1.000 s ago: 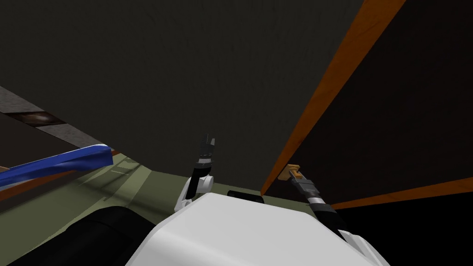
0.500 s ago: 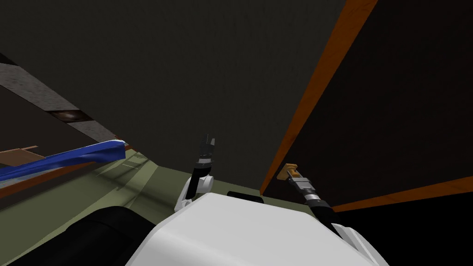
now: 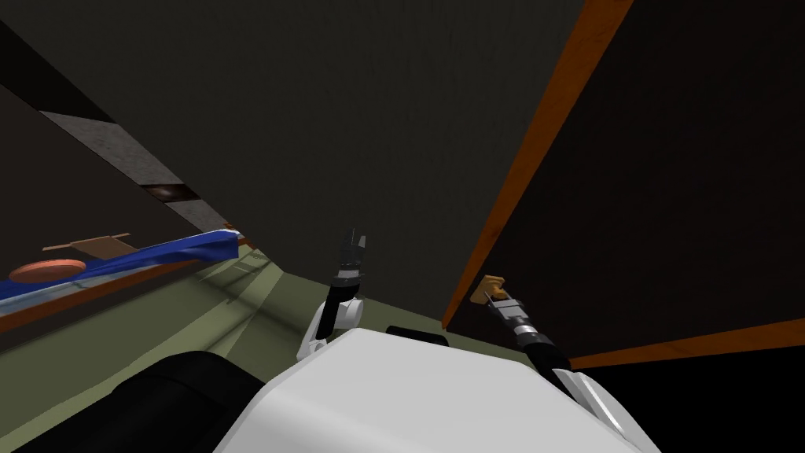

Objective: Pull the door open

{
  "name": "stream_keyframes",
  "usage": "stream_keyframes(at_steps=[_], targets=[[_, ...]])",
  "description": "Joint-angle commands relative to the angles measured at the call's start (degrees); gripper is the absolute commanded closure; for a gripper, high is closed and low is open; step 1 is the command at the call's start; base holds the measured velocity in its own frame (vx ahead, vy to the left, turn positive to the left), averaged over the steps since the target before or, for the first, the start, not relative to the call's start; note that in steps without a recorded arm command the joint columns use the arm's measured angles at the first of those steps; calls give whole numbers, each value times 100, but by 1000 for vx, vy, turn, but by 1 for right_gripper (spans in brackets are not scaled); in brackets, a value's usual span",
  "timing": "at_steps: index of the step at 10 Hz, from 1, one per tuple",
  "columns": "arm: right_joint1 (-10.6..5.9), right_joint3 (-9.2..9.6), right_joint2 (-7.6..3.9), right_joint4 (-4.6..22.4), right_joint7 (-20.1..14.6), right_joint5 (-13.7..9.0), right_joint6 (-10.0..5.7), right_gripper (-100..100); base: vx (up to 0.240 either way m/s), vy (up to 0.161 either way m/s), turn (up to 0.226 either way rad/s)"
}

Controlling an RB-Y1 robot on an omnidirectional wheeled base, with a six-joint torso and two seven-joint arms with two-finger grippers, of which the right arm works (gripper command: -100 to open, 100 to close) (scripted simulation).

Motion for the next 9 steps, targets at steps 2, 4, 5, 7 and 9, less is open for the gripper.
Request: stream_keyframes(at_steps=[2,4,5,7,9], targets=[[-56,177,3,134,437,425,319,100,-98,-33,111],[-136,258,-35,181,782,743,568,100,-103,-32,143],[-178,301,-55,206,955,910,700,100,-88,-31,133],[-288,247,15,257,665,565,556,-100,-107,-4,-46],[-426,242,80,299,466,313,527,-100,-131,5,-50]])
